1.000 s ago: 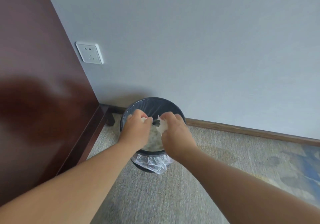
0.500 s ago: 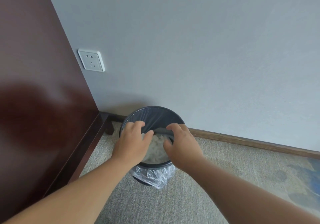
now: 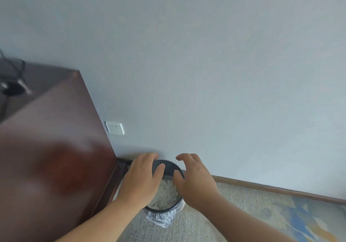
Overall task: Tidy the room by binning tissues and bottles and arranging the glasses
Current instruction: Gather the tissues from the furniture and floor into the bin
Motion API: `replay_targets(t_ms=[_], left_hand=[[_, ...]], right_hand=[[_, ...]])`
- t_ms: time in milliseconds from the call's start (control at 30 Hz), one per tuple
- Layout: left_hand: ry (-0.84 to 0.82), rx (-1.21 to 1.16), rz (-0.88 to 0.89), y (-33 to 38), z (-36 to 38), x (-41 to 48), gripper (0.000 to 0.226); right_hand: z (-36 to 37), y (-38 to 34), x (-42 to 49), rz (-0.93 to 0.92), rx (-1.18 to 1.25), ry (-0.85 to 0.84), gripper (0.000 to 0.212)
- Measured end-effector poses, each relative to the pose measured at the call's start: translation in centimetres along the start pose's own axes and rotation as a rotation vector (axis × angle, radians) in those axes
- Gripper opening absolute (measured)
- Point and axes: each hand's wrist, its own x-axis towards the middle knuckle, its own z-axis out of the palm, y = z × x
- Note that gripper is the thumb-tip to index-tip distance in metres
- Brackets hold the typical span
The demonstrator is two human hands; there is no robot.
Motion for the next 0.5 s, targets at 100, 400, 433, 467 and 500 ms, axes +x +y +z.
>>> replay_targets(t_ms=[100,400,433,467,500], left_hand=[[0.014,-0.004,0.003,5.0,-7.0,-0.2,0.033],[0.029,0.001,0.002,16.4,-25.2,-1.1,0.032],[0.035,0.004,0.004,17.3,-26.9,-1.1,0.032],[0.04,0.006,0.001,18.1,-28.5,-1.2,0.033],[0.045,0.008,-0.003,18.8,-30.0,-1.2,0.033]], right_hand=[[-6.2,-5.5,-1.7,-0.017,0.005,0.007,0.041],[-21.2,-20.2,-6.1,-0.079,-0.013,0.063,0.042],[-22.4,-21.6,-6.4,-0.088,-0.013,0.078,0.042],[-23.6,-22.9,-6.8,-0.095,-0.015,0.089,0.042],[-24.6,-24.1,-7.1,-0.103,-0.017,0.1,0.042]])
